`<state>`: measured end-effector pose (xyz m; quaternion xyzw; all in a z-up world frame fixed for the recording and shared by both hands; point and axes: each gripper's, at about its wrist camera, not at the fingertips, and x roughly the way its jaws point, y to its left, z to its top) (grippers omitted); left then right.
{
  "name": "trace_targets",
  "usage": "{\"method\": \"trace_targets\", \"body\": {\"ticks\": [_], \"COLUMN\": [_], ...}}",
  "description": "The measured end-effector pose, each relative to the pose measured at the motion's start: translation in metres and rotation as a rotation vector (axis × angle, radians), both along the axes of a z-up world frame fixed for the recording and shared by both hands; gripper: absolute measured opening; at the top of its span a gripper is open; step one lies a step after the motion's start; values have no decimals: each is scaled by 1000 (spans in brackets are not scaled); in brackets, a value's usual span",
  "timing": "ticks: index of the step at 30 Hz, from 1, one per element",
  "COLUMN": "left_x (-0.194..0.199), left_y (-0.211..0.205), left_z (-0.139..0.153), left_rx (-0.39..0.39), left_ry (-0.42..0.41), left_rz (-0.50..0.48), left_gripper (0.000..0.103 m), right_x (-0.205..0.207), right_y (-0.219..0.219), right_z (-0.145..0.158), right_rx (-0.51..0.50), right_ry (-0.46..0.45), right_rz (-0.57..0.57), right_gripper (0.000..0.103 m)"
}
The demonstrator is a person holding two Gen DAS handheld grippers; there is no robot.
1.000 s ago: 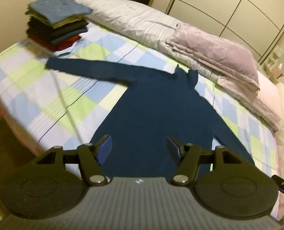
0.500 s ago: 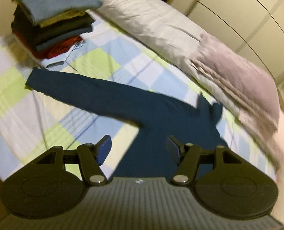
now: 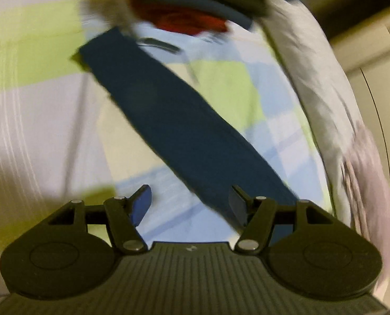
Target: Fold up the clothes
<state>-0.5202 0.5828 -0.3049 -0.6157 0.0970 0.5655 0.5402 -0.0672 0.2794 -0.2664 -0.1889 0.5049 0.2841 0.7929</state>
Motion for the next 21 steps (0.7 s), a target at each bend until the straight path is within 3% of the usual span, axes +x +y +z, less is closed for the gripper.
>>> {"method": "trace_targets", "body": {"ticks": [6,9,14,15,17,19,21], "left_x": [-32,-38,-33,-30,-25,-20,-1], "left_y": [22,29,41,43,46,45,42], "left_z": [-37,-50,-60,-61,-60,-52,-26], "left_rx": [34,48,110,123,130,165,270], "left_ry": [-33,-11,44,63,98,107,116], "left_rz": [161,182,171,166,167,177,117], "left_gripper": [52,43,42,37,5,3,3], "right_x": [-3,1,9,10,12,16,23], "right_y": [7,7,9,9,10,8,2], "right_z": [-39,-56,-76,-79,-83,-84,-82], "right_rx": [-69,-83,-88,-88,-93,-92,-91], "right_ry": [7,16,30,32,37,40,29], "right_rz": [21,13,2,5,13,26,31], "right_gripper": [61,61,61,61,61,61,61]}}
